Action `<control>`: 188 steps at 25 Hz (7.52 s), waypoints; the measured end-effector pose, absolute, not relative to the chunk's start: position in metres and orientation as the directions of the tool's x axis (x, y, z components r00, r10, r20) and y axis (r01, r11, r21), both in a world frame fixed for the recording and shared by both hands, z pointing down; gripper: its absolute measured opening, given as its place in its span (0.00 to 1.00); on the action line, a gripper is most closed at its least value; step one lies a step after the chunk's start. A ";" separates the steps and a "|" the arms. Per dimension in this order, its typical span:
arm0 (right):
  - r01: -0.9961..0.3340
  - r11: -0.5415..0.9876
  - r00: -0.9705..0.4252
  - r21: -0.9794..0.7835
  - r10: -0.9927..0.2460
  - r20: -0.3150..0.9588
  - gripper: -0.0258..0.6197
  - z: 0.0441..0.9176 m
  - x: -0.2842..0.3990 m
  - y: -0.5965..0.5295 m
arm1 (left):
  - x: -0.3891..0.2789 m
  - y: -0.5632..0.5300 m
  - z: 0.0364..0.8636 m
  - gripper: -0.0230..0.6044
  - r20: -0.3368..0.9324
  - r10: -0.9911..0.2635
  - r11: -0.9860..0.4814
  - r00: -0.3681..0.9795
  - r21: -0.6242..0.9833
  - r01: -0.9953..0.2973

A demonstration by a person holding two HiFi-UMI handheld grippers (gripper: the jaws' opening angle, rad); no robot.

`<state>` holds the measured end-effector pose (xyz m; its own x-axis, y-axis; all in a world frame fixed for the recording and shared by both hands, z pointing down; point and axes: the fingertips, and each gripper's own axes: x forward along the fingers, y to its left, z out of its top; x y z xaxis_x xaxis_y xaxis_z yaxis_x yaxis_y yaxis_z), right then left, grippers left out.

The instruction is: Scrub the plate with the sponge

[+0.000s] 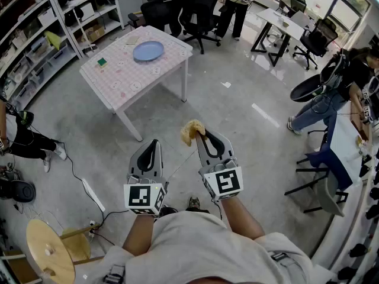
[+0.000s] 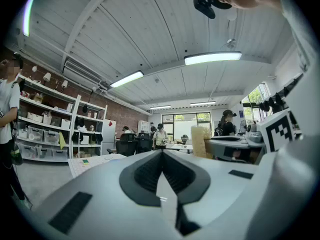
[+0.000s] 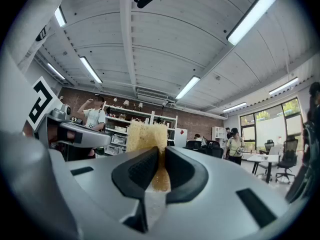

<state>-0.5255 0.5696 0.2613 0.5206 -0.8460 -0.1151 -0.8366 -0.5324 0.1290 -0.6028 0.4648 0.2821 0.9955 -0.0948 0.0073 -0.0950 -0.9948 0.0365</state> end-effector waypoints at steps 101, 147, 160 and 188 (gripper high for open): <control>-0.992 -0.086 0.114 0.096 -0.932 0.345 0.11 0.414 0.108 0.018 | -0.039 -0.088 0.505 0.13 0.521 -0.308 -0.790 0.796 0.327 -0.519; -0.831 0.555 -0.395 -0.024 -0.559 0.729 0.11 0.605 0.116 -0.102 | -0.048 -0.085 0.661 0.08 0.752 -0.357 -0.294 0.554 0.473 -0.831; -0.731 0.660 -0.312 0.173 -0.549 0.775 0.11 0.629 0.099 -0.130 | -0.031 -0.095 0.616 0.11 0.682 -0.414 -0.379 0.602 0.472 -0.796; -0.347 0.915 -0.530 0.206 -0.373 0.762 0.11 0.617 0.011 -0.068 | -0.032 -0.100 0.597 0.11 0.683 -0.462 -0.359 0.565 0.439 -0.824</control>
